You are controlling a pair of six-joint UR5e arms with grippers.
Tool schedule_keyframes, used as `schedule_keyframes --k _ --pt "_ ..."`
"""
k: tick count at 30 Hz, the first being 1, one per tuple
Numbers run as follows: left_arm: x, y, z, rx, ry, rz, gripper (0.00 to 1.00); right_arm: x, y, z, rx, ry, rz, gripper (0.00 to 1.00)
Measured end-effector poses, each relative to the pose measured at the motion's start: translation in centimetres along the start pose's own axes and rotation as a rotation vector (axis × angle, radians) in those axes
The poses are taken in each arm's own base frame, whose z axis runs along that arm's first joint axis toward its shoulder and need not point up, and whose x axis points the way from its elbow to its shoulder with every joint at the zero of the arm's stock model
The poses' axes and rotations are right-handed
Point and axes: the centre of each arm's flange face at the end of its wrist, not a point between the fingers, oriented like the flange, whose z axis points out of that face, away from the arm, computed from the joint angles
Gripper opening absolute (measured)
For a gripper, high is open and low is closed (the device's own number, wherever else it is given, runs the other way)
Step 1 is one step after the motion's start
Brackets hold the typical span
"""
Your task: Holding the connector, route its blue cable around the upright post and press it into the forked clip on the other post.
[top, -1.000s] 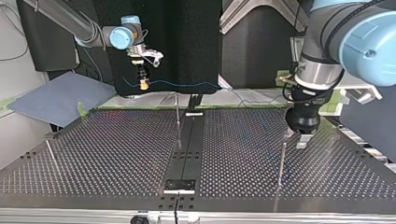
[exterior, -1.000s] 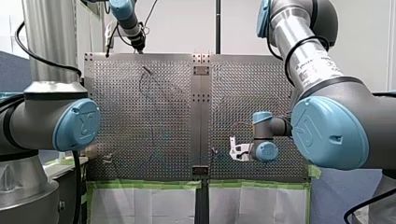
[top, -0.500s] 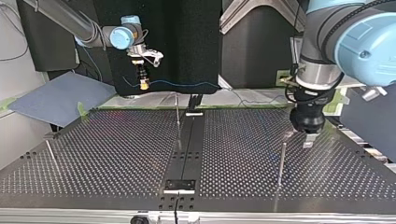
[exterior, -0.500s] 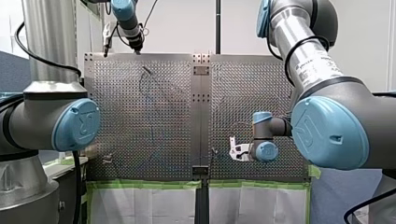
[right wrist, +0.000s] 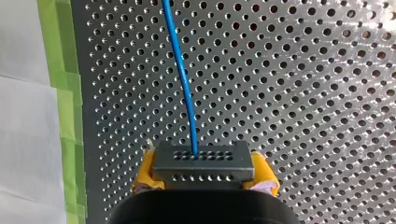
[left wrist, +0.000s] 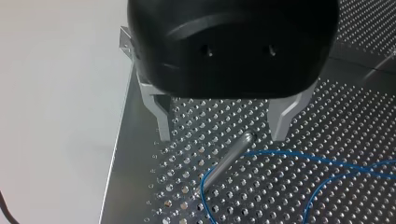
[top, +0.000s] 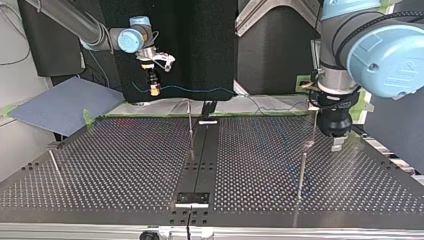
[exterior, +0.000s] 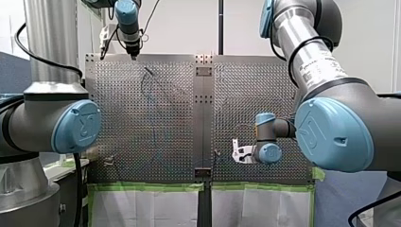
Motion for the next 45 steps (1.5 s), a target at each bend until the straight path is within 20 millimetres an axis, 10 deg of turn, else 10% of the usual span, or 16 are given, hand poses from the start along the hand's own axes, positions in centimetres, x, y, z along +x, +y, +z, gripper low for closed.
schedule_keyframes --k 22,37,45 --pt "0.0 -0.6 -0.4 0.000 -0.010 0.021 0.98 0.1 -0.1 0.0 0.002 -0.001 0.000 0.00" --pt "-0.2 -4.7 -2.3 0.093 -0.107 0.140 0.98 0.1 -0.1 0.0 0.001 -0.002 0.002 0.00" --pt "3.7 -7.8 -1.3 0.105 -0.086 0.240 0.98 0.1 -0.1 0.0 0.001 0.000 0.005 0.00"
